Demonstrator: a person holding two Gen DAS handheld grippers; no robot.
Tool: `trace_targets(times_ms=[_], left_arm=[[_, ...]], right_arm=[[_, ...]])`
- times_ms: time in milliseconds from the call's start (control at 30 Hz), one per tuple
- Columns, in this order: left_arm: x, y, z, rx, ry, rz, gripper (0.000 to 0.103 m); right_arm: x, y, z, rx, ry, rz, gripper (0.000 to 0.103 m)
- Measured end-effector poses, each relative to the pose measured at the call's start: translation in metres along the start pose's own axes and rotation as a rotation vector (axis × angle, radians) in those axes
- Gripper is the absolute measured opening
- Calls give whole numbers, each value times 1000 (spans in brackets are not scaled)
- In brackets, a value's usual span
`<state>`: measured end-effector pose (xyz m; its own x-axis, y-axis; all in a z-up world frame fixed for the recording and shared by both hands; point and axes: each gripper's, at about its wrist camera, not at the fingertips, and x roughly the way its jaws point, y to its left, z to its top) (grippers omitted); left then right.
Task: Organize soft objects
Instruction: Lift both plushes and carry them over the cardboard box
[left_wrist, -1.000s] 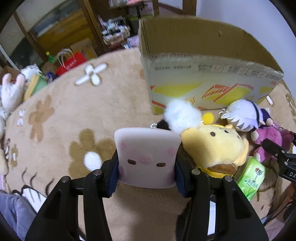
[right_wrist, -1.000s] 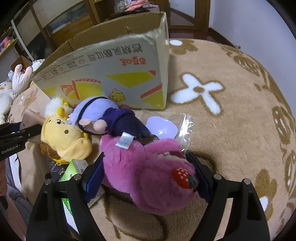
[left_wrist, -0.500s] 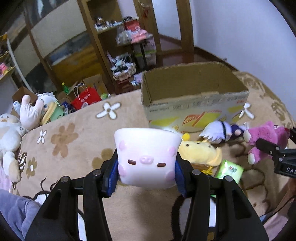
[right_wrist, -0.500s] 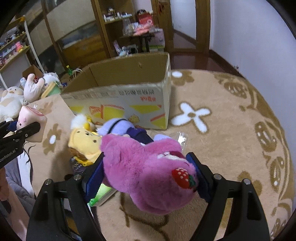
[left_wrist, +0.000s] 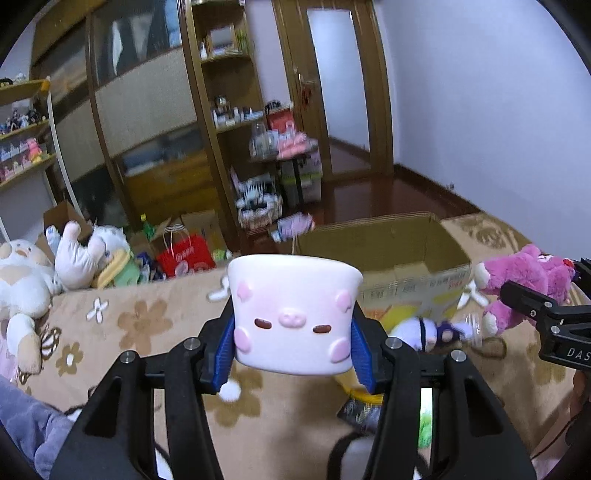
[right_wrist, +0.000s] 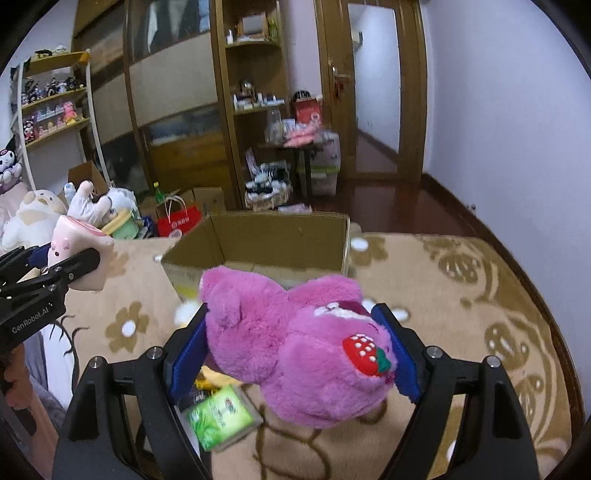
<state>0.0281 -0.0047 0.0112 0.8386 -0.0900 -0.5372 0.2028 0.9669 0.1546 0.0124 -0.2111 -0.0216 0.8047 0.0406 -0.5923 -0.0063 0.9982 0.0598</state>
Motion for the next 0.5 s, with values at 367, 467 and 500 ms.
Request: trace_targets(times_ms=[367,467,500], left_arm=[[19,-16,48,62,-130,9,52],[30,-20,59,52,-131,4,52],[34,-20,63,44,-126,-1,52]], right_arm=[[17,3,47,-68,-96,19,88],[24,5,60,-74,-117,20,88],[27,6,63,-76,-125,20,88]])
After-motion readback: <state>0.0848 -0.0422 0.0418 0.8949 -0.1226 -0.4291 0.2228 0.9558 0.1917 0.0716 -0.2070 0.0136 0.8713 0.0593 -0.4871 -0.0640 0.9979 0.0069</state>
